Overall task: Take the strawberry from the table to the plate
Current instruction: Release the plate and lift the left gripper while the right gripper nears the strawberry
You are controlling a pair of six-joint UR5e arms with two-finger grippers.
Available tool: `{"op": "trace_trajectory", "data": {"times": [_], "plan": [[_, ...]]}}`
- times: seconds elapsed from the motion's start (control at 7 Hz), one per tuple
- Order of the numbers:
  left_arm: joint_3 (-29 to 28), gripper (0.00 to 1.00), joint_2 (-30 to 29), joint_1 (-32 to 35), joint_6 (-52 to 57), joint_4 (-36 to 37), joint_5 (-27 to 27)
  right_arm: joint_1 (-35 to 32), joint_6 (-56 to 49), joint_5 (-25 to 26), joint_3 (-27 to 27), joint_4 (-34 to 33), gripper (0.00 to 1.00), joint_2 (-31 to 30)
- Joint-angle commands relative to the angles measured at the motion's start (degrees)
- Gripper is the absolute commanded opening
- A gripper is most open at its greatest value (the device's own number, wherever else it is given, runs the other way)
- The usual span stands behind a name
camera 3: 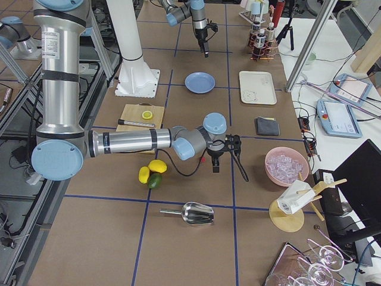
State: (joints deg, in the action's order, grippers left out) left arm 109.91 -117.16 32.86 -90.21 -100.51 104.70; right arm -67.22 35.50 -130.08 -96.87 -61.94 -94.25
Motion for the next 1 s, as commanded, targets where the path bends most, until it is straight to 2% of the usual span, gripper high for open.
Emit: {"op": "trace_trajectory", "data": {"times": [0.0,0.29,0.71,0.86], "plan": [[1.1,1.0,0.2,3.3,2.5,1.5,1.2,6.8,3.2,4.6,-1.6,2.0,1.0,-2.8],[1.1,1.0,0.4,3.4,3.4,1.6,1.2,15.1,10.6,11.0,-1.3,4.4,1.0,-2.1],[0.9,1.0,0.4,4.1,5.3,1.7,1.5,15.8,10.8,11.3,-0.8,4.4,1.0,-1.1],[0.9,1.0,0.4,4.2,5.3,1.7,1.5,15.9,10.8,11.2,-0.3,4.3,0.97,-0.9]]}}
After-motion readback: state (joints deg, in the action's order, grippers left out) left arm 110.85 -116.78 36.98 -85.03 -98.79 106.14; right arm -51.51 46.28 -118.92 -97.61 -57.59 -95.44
